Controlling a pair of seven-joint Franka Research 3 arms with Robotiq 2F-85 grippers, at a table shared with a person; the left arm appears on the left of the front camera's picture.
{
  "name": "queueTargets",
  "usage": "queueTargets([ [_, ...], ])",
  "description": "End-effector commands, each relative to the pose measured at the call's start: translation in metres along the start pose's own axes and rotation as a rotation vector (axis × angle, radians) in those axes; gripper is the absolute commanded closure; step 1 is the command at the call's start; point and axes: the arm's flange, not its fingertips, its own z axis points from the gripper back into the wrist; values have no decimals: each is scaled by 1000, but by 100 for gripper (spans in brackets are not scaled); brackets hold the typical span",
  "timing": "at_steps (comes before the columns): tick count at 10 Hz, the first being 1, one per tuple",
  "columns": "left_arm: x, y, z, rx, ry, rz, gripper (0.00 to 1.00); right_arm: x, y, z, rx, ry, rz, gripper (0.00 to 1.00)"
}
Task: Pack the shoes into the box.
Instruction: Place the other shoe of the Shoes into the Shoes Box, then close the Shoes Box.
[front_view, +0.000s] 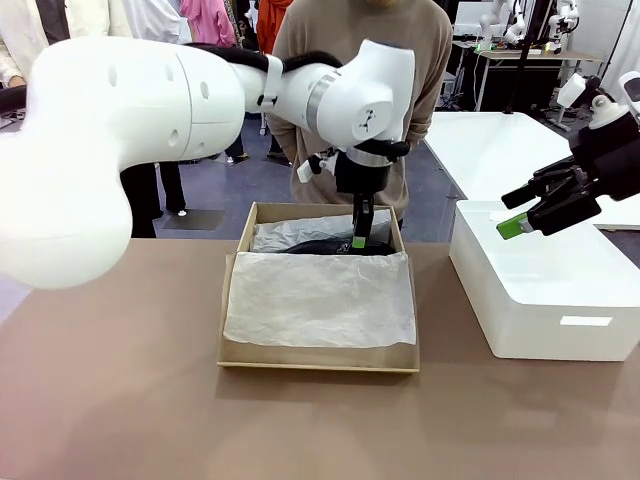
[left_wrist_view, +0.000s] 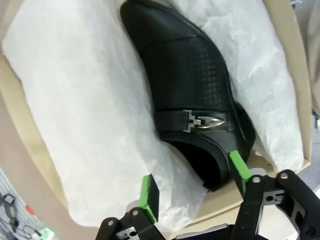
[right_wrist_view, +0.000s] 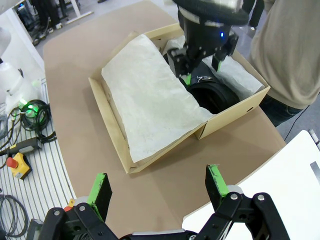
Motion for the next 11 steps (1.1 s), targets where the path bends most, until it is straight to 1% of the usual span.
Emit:
queueTargets([
  [1,2,-6,32,38,-29,3,0,1,-3,-1,16,-35,22,0],
  [4,17,-3,60,21,-19,17,0,1,-3,-1,16,-35,22,0],
  [5,22,0,64,4,-1,-7,0,1,-3,-1,16,-35,22,0],
  [6,16,-1,51,-7,-7,-9,0,1,-3,-1,16,-35,22,0],
  [11,16,-1,51,-7,-7,-9,0,1,-3,-1,16,-35,22,0],
])
